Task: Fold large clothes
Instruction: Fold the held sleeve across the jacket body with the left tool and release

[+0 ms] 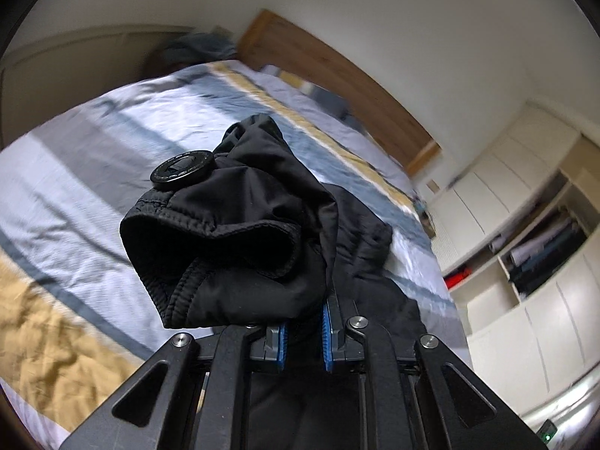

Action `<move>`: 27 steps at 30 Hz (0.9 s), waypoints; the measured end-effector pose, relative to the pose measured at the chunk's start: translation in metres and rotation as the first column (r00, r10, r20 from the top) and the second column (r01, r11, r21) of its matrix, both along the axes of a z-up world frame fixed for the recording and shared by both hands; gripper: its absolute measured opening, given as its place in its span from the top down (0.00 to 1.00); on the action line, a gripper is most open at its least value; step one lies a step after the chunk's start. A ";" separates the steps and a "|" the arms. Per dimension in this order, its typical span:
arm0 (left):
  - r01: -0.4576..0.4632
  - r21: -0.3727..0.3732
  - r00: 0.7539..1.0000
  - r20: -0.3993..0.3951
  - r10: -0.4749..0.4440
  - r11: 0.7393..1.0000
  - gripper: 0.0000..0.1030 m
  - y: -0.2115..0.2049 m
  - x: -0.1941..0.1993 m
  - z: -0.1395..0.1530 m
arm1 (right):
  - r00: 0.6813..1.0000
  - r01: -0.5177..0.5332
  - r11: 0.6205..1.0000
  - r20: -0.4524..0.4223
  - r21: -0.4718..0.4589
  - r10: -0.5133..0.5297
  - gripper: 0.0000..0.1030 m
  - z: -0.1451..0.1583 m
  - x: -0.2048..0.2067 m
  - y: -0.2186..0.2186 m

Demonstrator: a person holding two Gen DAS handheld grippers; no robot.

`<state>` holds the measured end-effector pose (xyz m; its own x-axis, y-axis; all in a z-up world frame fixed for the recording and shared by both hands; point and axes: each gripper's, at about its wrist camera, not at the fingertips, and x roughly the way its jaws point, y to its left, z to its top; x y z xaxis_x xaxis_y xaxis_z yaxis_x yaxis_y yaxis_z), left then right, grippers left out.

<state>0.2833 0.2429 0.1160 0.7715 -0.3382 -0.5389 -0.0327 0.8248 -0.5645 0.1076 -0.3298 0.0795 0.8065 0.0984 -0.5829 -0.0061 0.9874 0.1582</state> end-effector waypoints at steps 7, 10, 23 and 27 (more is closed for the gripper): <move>0.116 0.085 0.993 -0.014 -0.115 0.990 0.87 -0.097 0.007 0.010 | 0.999 0.046 0.997 0.027 0.054 -0.047 0.34 -0.005 -0.022 -0.047; 0.176 0.134 0.984 -0.045 -0.172 0.975 0.87 -0.142 0.010 0.002 | 0.997 0.070 0.994 0.032 0.082 -0.073 0.34 -0.011 -0.032 -0.065; 0.290 0.191 0.945 -0.213 -0.249 0.938 0.87 -0.255 0.020 -0.073 | 0.988 0.153 0.976 -0.013 0.157 -0.153 0.34 -0.046 -0.052 -0.122; 0.309 0.277 0.935 -0.263 -0.238 0.910 0.87 -0.272 0.020 -0.092 | 0.985 0.172 0.971 -0.023 0.166 -0.171 0.34 -0.051 -0.055 -0.134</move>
